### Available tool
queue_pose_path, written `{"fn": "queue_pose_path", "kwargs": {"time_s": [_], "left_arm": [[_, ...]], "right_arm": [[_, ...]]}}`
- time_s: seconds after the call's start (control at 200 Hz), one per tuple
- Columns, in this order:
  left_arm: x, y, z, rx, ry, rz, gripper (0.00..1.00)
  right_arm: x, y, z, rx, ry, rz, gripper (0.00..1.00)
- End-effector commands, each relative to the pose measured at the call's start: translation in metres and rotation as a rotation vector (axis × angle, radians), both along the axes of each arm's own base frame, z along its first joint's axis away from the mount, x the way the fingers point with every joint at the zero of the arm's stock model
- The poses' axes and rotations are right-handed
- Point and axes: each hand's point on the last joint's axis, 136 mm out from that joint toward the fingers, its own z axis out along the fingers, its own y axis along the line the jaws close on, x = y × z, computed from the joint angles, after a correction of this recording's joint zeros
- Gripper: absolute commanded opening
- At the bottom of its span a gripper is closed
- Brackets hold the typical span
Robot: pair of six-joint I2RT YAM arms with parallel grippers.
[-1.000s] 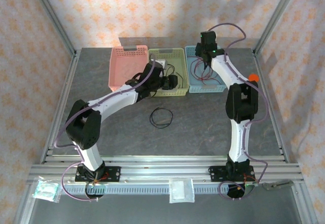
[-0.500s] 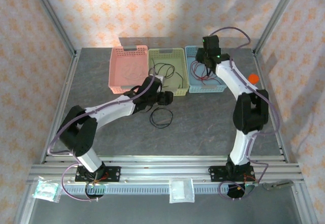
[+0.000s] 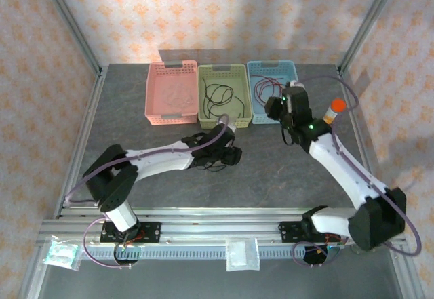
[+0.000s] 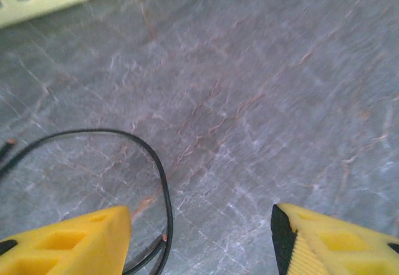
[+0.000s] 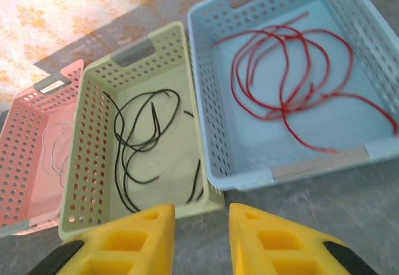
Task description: Untangle the cables
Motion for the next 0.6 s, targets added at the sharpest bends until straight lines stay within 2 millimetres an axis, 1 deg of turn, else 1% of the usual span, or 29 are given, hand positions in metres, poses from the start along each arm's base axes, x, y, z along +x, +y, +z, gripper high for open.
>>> {"fn": "queue_pose_path", "kwargs": {"time_s": [0.0,0.095,0.22,0.265,0.315,0.325,0.335,0.401,0.596], "left_arm": [[-0.005,0.007,-0.018,0.128,0.031,0.053,0.63],[-0.003,0.006,-0.028,0.171,0.045,0.079,0.59],[0.003,0.009,-0.035,0.225,0.054,0.119,0.56],[0.005,0.008,-0.038,0.238,0.058,0.122,0.54],[0.007,0.007,-0.035,0.236,0.055,0.126,0.53],[0.006,0.008,-0.043,0.252,0.066,0.126,0.52],[0.006,0.008,-0.046,0.258,0.070,0.126,0.51],[0.008,0.008,-0.050,0.265,0.074,0.130,0.49],[0.010,0.003,-0.057,0.262,0.090,0.128,0.48]], "right_arm": [[-0.023,-0.027,0.001,0.056,-0.019,-0.136,0.27],[-0.040,-0.037,-0.007,0.072,-0.019,-0.167,0.26],[-0.051,-0.038,-0.016,0.079,0.003,-0.160,0.26],[-0.053,-0.040,-0.016,0.080,0.004,-0.162,0.26],[-0.055,-0.040,-0.015,0.083,-0.001,-0.161,0.26],[-0.055,-0.040,-0.015,0.083,-0.002,-0.161,0.26],[-0.055,-0.040,-0.014,0.084,-0.004,-0.161,0.26],[-0.055,-0.039,-0.012,0.091,-0.009,-0.155,0.26],[-0.054,-0.035,-0.004,0.106,-0.020,-0.138,0.26]]}}
